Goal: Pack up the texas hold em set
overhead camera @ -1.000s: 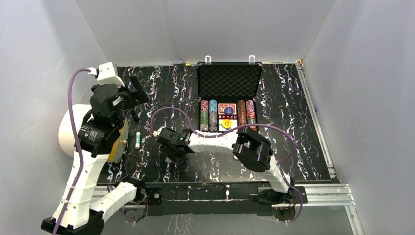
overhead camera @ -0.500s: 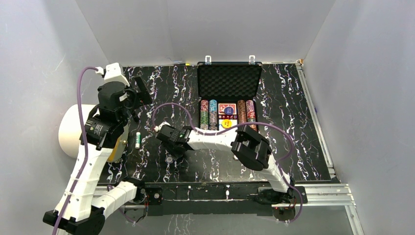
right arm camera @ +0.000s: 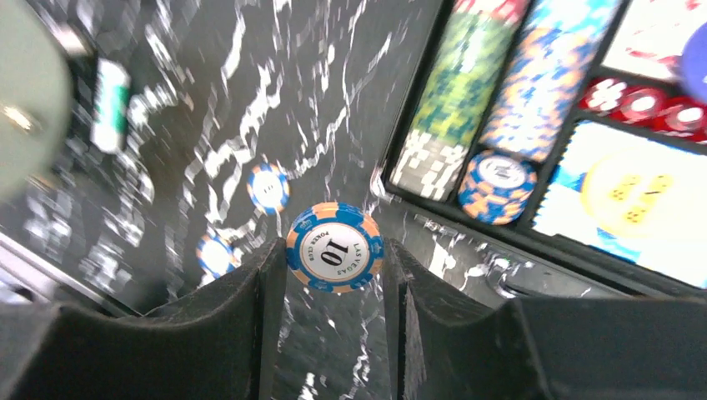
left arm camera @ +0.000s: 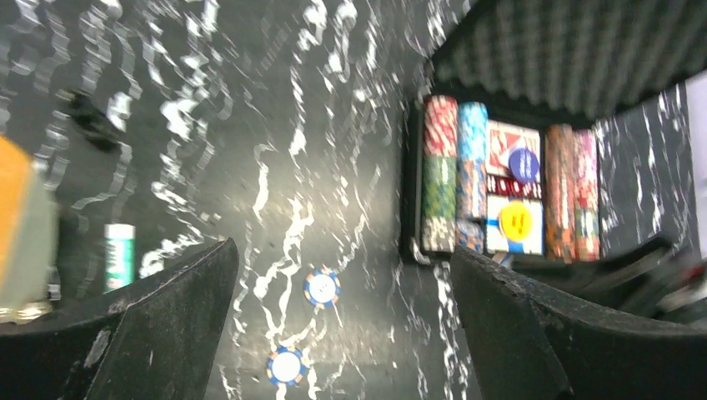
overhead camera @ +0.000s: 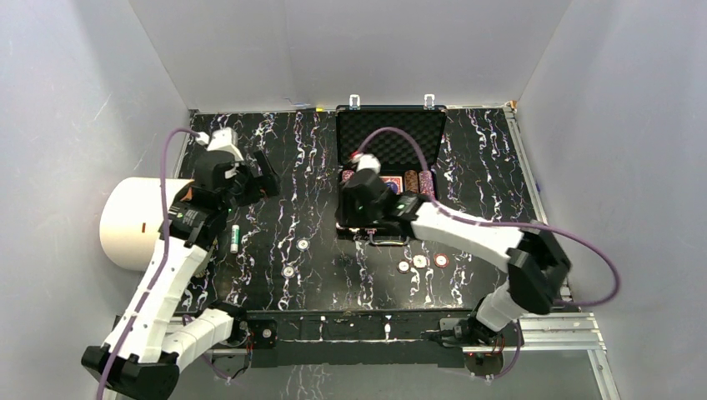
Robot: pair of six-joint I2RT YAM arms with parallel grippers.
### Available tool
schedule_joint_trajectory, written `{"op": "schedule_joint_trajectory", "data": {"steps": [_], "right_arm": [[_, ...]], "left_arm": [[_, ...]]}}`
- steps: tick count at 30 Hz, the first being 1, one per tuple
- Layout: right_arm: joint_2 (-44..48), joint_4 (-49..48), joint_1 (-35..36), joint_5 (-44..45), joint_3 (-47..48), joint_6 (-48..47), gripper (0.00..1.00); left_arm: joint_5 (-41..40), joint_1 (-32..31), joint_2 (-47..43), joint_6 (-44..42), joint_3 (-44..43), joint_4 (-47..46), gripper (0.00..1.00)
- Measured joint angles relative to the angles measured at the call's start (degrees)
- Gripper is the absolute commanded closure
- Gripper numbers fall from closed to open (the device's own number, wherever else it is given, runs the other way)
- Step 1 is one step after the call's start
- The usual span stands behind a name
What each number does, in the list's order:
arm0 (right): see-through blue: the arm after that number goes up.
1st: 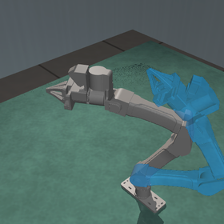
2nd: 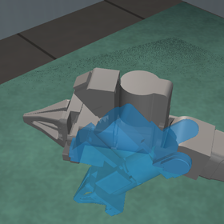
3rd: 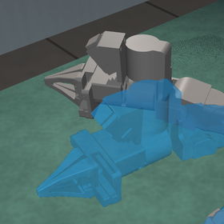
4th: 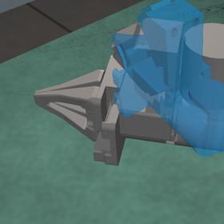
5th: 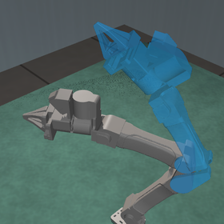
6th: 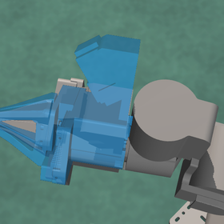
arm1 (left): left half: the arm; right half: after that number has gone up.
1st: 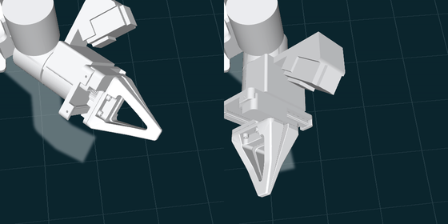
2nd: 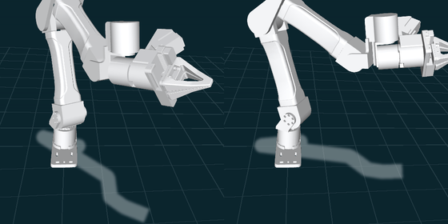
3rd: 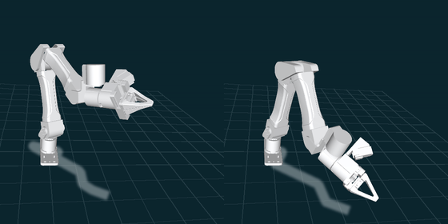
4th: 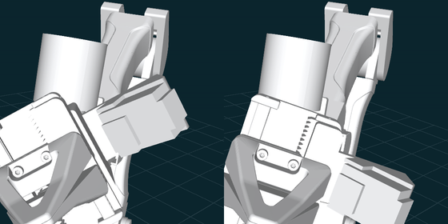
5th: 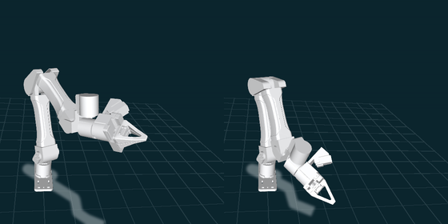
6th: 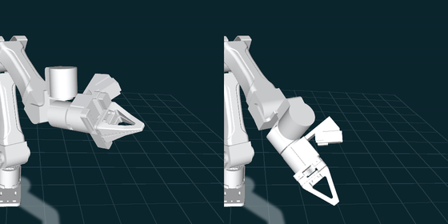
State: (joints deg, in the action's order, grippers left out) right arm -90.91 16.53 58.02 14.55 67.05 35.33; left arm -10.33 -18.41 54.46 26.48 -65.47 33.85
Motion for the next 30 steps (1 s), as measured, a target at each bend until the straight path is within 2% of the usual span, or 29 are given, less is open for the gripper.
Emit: {"op": "schedule_joint_trajectory", "data": {"steps": [6,9,11,17,19,22,24,30], "right_arm": [[10.05,-7.23,-8.9,-1.49,-6.62,14.08,0.6],[10.84,-9.33,-11.39,-3.43,-9.94,20.83,0.6],[10.84,-10.47,-12.57,-4.52,-11.76,24.79,0.6],[12.61,-13.49,-14.67,-6.88,-16.35,37.2,0.6],[13.42,-14.19,-14.97,-7.45,-16.81,40.17,0.59],[14.86,-15.52,-15.54,-8.5,-17.25,44.02,0.59],[15.63,-16.2,-15.87,-9.22,-17.38,45.77,0.59],[16.52,-18.6,-16.79,-10.8,-18.95,49.31,0.59]], "left_arm": [[17.03,-0.02,2.71,0.57,9.64,-7.06,0.19],[25.35,-1.09,7.02,0.7,12.07,-12.0,0.21],[27.45,-3.23,9.2,0.79,12.87,-14.71,0.22],[27.71,-14.08,11.98,0.94,15.19,-24.68,0.39],[27.15,-15.61,12.48,1.97,16.96,-29.29,0.47],[25.97,-16.2,14.86,3.13,18.73,-35.45,0.52],[25.73,-16.28,16.63,3.41,19.15,-38.49,0.51],[25.99,-16.65,18.01,4.7,20.74,-47.08,0.4]]}}
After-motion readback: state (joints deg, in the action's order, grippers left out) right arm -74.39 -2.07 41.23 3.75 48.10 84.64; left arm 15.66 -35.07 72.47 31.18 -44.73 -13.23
